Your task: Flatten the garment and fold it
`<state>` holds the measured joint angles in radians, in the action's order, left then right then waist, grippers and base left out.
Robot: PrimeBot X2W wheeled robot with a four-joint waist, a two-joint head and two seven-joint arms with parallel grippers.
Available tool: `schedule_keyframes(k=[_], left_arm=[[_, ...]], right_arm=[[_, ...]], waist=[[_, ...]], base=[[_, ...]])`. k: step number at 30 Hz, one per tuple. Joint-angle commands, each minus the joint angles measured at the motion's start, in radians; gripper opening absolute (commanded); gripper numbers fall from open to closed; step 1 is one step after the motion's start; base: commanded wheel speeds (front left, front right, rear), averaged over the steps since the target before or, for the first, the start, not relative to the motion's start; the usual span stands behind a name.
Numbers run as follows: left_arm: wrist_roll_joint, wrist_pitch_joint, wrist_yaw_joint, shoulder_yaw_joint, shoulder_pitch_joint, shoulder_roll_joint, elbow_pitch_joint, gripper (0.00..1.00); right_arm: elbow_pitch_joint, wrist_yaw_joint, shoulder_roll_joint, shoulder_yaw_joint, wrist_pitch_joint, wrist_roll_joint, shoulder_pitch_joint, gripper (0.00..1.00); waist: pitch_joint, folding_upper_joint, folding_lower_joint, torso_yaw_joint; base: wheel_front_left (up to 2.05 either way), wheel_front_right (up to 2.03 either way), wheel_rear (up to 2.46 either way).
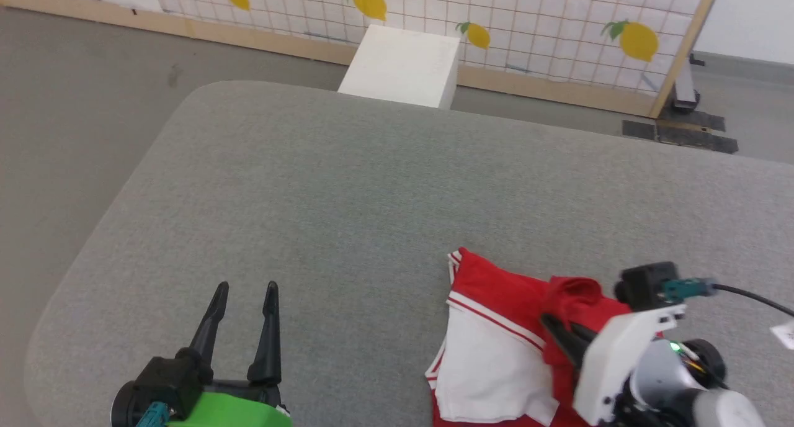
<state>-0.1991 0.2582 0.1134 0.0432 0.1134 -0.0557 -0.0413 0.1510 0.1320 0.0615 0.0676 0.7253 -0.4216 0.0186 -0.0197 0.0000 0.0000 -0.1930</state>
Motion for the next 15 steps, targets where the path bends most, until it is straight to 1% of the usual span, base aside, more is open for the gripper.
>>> schedule_keyframes(k=[1, 4, 5, 9, 10, 11, 12, 15], left_arm=[[-0.002, 0.004, 0.0, -0.002, 0.003, 0.005, 0.002, 1.0], [-0.003, 0.004, 0.002, 0.004, 0.0, 0.005, 0.006, 1.0], [-0.004, 0.004, 0.003, 0.006, -0.003, 0.005, 0.008, 1.0], [-0.007, 0.004, 0.004, 0.007, -0.007, 0.005, 0.013, 1.0], [-0.007, 0.004, 0.004, 0.007, -0.008, 0.005, 0.014, 1.0], [-0.008, 0.004, 0.005, 0.006, -0.008, 0.005, 0.015, 1.0], [-0.009, 0.004, 0.005, 0.006, -0.008, 0.005, 0.016, 1.0], [-0.013, 0.004, 0.005, 0.004, -0.007, 0.005, 0.018, 1.0]], right_arm=[[-0.029, -0.001, -0.005, 0.024, -0.022, 0.01, -0.03, 0.0], [-0.117, -0.001, -0.009, 0.061, -0.059, 0.025, -0.066, 0.0], [-0.178, -0.001, -0.01, 0.079, -0.085, 0.029, -0.087, 0.0], [-0.29, -0.001, -0.011, 0.117, -0.149, 0.04, -0.127, 0.0], [-0.309, -0.001, -0.011, 0.133, -0.163, 0.037, -0.136, 0.46], [-0.33, -0.001, -0.011, 0.155, -0.182, 0.024, -0.145, 0.97], [-0.343, -0.001, -0.011, 0.174, -0.198, 0.009, -0.153, 1.0], [-0.372, -0.001, -0.011, 0.239, -0.245, -0.033, -0.179, 1.0]], waist=[[-0.006, 0.0, 0.0, -0.025], [-0.014, 0.0, 0.0, -0.05], [-0.02, 0.0, 0.0, -0.064], [-0.028, 0.0, 0.0, -0.084], [-0.029, 0.0, 0.0, -0.087], [-0.029, 0.0, 0.0, -0.089], [-0.03, 0.0, 0.0, -0.091], [-0.03, 0.0, 0.0, -0.091]], base=[[0.0, 0.0, 0.0], [0.0, 0.0, 0.0], [0.0, 0.0, 0.0], [0.0, 0.0, 0.0], [0.0, 0.0, 0.0], [0.0, 0.0, 0.0], [0.0, 0.0, 0.0], [0.0, 0.0, 0.0]])
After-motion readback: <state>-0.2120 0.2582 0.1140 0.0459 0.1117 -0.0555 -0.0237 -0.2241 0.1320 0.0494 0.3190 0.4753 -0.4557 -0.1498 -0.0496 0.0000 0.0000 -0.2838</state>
